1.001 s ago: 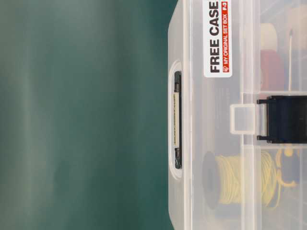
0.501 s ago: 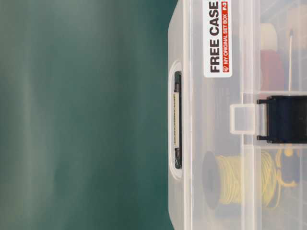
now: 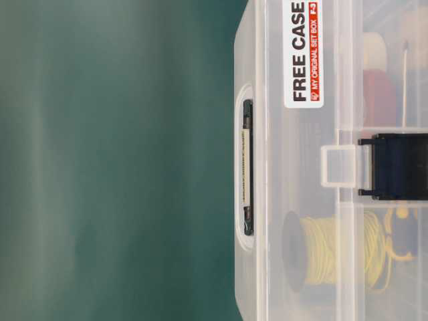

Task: Open the tool box with both arms.
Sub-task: 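Move both grippers to the left and right edges of the clear box lid, then grip the lid edges with both grippers and lift the lid upward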

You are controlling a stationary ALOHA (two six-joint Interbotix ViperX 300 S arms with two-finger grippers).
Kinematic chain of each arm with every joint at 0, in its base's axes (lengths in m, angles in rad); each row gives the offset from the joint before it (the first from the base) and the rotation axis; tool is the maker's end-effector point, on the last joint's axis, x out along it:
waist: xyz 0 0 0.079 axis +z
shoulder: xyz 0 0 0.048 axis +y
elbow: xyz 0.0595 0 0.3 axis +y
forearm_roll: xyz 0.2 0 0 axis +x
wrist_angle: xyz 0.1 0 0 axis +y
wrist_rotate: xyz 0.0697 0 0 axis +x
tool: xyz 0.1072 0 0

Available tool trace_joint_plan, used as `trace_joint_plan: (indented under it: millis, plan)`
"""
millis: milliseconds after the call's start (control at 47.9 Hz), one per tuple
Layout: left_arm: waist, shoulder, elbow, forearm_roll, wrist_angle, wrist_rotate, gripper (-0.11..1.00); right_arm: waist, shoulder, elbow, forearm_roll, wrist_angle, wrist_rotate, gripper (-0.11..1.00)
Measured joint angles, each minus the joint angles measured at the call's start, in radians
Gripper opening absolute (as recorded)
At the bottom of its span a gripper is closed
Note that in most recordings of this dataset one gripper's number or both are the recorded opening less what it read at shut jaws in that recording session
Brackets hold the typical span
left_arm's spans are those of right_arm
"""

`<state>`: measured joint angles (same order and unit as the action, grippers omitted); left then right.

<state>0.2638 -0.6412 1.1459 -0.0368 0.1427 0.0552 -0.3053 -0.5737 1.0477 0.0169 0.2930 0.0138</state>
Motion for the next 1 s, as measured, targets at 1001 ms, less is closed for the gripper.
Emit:
trace_joint_plan:
  millis: [1001]
  plan:
    - [-0.031, 0.135, -0.069, 0.000, -0.028, -0.040, 0.92, 0.035, 0.084, -0.074, -0.006, -0.002, -0.003, 0.84]
